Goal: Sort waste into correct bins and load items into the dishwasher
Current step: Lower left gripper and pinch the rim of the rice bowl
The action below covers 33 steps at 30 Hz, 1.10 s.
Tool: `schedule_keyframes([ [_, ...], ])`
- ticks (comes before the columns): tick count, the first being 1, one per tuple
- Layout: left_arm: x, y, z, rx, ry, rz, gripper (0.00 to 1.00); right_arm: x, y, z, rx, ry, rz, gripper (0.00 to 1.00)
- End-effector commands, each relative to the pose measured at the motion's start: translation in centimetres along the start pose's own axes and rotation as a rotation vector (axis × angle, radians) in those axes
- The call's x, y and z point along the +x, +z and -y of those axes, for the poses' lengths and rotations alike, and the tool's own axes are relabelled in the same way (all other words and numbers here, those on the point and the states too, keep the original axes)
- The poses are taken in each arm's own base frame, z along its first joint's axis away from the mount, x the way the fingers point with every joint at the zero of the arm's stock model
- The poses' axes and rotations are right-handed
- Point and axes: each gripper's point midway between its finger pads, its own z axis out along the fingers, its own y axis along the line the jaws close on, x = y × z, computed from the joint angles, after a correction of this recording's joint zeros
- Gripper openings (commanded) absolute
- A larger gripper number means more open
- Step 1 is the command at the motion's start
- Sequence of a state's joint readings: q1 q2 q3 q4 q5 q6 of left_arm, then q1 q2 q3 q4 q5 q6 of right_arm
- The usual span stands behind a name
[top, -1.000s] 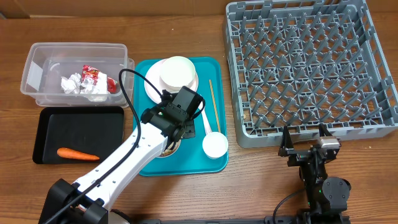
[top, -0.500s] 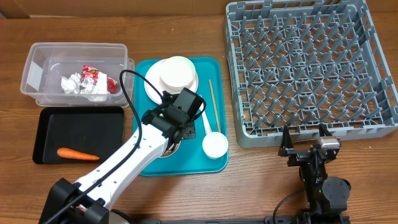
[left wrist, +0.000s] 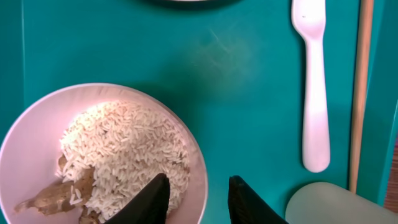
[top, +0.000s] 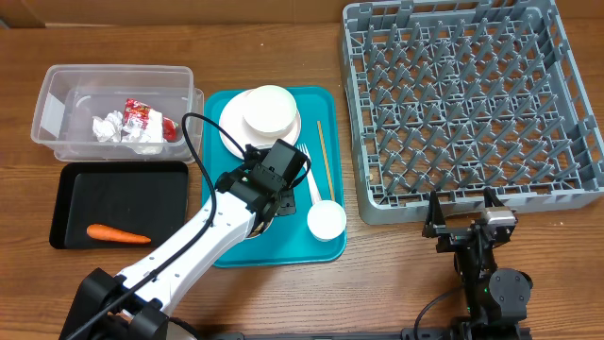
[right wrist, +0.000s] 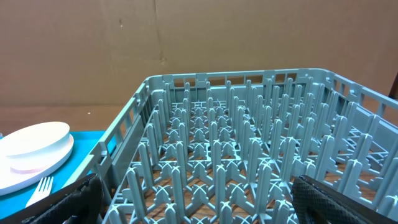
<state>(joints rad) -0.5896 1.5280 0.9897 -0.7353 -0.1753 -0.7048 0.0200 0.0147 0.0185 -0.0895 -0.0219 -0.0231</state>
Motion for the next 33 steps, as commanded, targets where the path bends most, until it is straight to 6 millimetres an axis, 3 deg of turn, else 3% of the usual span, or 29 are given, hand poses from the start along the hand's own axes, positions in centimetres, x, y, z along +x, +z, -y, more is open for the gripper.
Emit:
schedule_keyframes([
  [1,0.9,-0.2,0.5,0.030,-0.010,-0.033,0.34,0.1,0.0,0.1,0.002,-0.001,0.009,1.00],
  [7,1.4,-0.1,0.7,0.043,-0.008,-0.061,0.34,0.1,0.0,0.1,0.002,-0.001,0.009,1.00],
  [13,2.1,1.7,0.5,0.010,-0.002,-0.107,0.35,0.1,0.0,0.1,0.002,0.000,0.009,1.00],
  [33,2.2,3.1,-0.1,-0.003,-0.035,-0.162,0.33,0.1,0.0,0.1,0.002,-0.001,0.009,1.00],
])
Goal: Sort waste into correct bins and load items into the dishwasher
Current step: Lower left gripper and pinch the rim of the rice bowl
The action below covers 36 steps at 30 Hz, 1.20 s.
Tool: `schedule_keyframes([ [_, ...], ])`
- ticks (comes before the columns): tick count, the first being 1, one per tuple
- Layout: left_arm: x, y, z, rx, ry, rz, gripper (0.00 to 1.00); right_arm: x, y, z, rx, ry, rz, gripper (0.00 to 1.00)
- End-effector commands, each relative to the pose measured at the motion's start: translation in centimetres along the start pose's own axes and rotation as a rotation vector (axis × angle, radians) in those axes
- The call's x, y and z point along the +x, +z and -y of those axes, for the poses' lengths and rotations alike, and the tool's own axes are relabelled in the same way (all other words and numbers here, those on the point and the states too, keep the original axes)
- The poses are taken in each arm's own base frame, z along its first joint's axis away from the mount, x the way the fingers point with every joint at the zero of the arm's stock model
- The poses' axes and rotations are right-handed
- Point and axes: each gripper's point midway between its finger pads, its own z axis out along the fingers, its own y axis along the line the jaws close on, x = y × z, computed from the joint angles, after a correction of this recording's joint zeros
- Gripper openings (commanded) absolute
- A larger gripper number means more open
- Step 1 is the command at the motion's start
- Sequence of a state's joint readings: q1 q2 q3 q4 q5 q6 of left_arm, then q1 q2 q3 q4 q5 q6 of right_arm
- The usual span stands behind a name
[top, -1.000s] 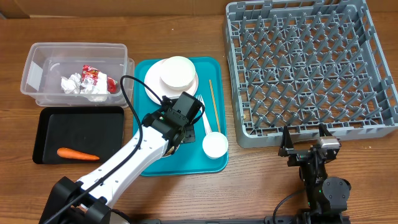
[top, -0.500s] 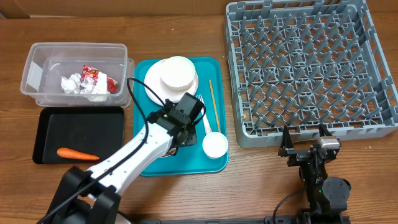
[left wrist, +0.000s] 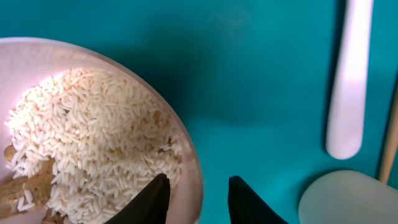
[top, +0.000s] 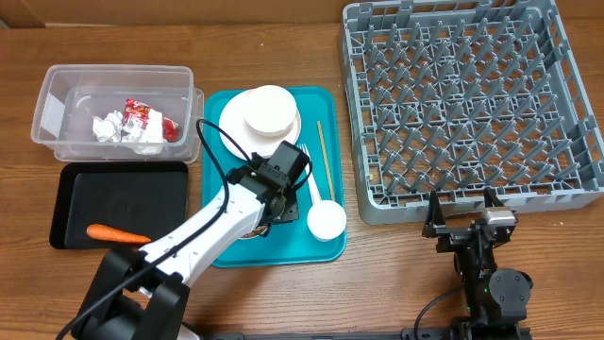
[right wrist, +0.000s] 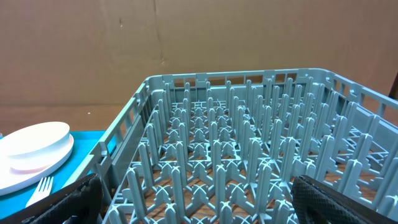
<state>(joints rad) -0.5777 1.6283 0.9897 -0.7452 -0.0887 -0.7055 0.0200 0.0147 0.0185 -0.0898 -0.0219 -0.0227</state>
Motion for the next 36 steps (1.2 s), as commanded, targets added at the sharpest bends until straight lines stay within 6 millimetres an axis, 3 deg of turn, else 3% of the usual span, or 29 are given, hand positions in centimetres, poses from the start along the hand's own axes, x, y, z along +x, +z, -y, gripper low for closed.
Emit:
schedule_keyframes([
  [1,-0.24,0.64,-0.22,0.012,-0.042,-0.032,0.31,0.06,0.00,0.08,0.002,-0.001,0.009,1.00],
  [21,-1.00,0.88,0.02,0.045,-0.051,-0.024,0.31,0.06,0.00,0.08,0.002,-0.001,0.009,1.00],
  [36,-1.05,0.88,-0.01,0.046,-0.053,-0.023,0.22,0.06,0.00,0.08,0.002,-0.001,0.009,1.00],
])
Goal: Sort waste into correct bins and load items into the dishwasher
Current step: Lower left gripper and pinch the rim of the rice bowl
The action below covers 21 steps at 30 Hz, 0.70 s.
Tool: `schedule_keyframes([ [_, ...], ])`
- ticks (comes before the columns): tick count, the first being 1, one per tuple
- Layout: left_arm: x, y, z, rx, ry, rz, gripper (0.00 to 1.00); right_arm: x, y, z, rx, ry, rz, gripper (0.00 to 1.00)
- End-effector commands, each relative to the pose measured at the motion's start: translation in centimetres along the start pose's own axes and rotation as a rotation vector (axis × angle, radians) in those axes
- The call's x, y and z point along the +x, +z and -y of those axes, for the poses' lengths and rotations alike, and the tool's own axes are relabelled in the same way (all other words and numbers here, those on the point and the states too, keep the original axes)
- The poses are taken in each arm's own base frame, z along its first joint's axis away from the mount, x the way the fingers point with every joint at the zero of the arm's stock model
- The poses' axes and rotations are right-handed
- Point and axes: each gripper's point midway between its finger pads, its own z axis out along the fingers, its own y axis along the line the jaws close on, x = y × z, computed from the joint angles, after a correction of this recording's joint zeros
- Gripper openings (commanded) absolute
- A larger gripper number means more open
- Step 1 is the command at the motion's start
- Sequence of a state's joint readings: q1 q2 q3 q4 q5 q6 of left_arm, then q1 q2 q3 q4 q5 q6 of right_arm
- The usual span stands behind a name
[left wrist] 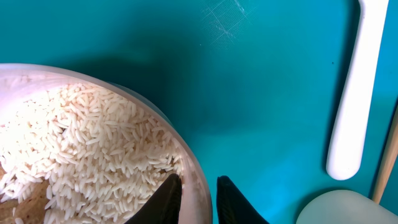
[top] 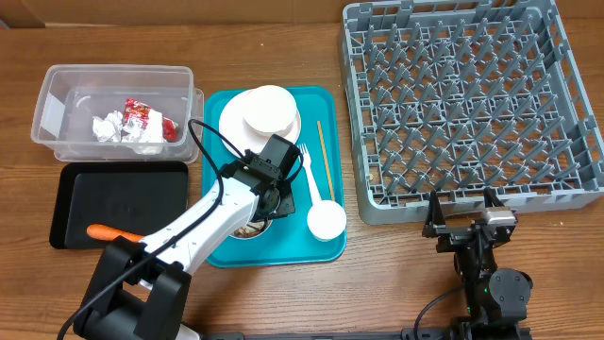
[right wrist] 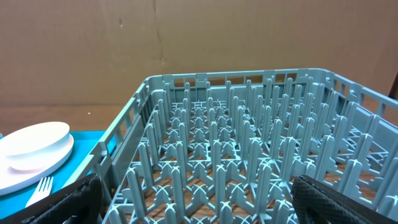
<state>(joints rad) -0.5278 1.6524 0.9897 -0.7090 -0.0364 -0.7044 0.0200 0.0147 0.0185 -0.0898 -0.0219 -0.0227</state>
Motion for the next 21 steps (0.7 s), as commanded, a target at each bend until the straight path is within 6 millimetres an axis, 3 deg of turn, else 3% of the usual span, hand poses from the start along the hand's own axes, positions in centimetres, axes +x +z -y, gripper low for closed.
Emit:
schedule_keyframes([
  [1,-0.3,0.1,0.1,0.006,-0.005,-0.002,0.23,0.1,0.0,0.1,0.002,-0.001,0.009,1.00],
  [21,-1.7,0.1,-1.5,0.010,-0.054,0.001,0.20,0.1,0.0,0.1,0.002,-0.001,0.009,1.00],
])
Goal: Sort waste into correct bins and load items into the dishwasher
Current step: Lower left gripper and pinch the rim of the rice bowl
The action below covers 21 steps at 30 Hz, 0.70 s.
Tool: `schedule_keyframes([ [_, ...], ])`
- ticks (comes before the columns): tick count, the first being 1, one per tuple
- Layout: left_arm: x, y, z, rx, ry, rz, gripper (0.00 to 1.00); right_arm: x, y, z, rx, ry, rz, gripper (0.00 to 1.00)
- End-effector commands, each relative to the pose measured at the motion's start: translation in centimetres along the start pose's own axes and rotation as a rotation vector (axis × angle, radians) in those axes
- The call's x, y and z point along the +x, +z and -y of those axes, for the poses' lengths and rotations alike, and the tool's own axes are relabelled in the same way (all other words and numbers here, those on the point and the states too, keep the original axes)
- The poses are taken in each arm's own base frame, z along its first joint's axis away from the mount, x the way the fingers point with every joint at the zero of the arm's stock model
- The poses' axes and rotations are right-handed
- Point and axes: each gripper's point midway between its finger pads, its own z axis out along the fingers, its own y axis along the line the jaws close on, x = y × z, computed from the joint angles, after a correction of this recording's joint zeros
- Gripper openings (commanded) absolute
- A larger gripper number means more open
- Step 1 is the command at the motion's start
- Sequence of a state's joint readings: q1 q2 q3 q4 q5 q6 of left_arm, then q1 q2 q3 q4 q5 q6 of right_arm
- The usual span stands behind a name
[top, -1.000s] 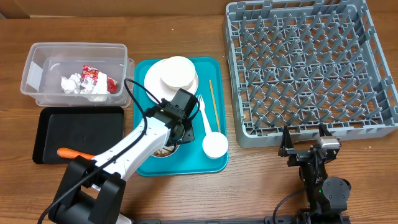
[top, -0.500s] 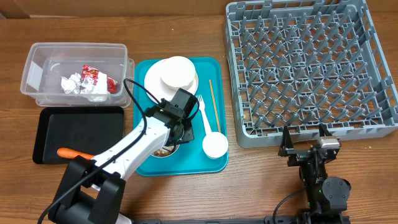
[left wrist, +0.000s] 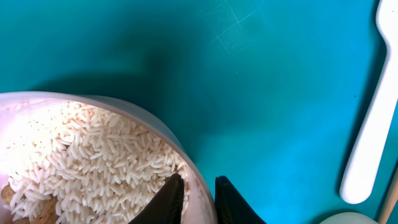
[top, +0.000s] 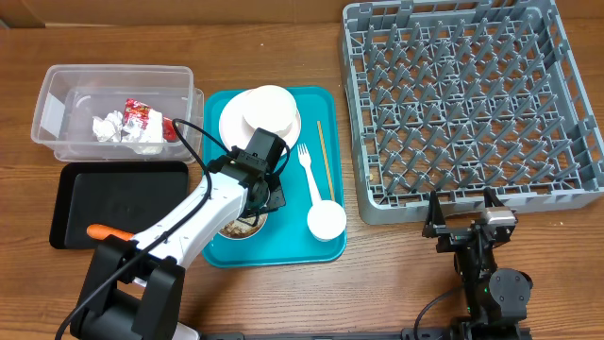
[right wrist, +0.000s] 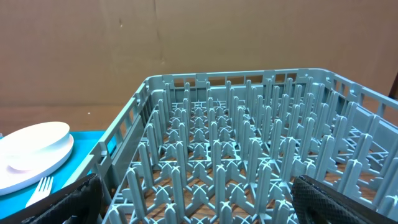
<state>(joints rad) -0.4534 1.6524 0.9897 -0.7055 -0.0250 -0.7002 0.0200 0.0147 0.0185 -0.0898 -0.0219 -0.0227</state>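
A pink bowl (left wrist: pixel 81 155) of white rice with brown scraps sits on the teal tray (top: pixel 326 104), partly under the arm in the overhead view (top: pixel 238 225). My left gripper (left wrist: pixel 199 193) is shut on the bowl's right rim, one finger inside against the rice and one outside. A white fork (top: pixel 307 175), a wooden chopstick (top: pixel 322 161), a round white cup (top: pixel 327 220) and stacked white plates (top: pixel 264 113) also lie on the tray. My right gripper (top: pixel 464 219) rests open at the near edge of the grey dish rack (top: pixel 472 104).
A clear bin (top: pixel 57 94) holding crumpled wrappers stands at the back left. In front of it a black tray (top: pixel 132 194) holds a carrot (top: pixel 106 230). The rack's pegs (right wrist: pixel 249 155) fill the right wrist view.
My left gripper, still shut on the bowl's rim, has shifted left on the tray with the bowl. The fork now lies farther to its right. The right arm has not moved.
My left gripper hung open above the bowl's right edge. Then it was lower, its open fingers astride the rim. Then it was shut on the rim, and now it and the bowl sit a little farther left. The right arm stayed still.
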Motion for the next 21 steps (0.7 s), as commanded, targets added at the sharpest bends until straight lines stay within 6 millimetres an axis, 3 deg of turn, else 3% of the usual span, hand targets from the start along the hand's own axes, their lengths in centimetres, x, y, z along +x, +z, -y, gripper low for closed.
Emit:
schedule_keyframes([
  [1,-0.23,0.08,0.30,0.014,0.015,-0.006,0.19,0.07,0.00,0.08,0.002,-0.001,0.009,1.00],
  [21,0.16,0.07,0.45,0.019,0.057,-0.019,0.15,0.06,0.00,0.08,0.002,-0.001,0.009,1.00],
])
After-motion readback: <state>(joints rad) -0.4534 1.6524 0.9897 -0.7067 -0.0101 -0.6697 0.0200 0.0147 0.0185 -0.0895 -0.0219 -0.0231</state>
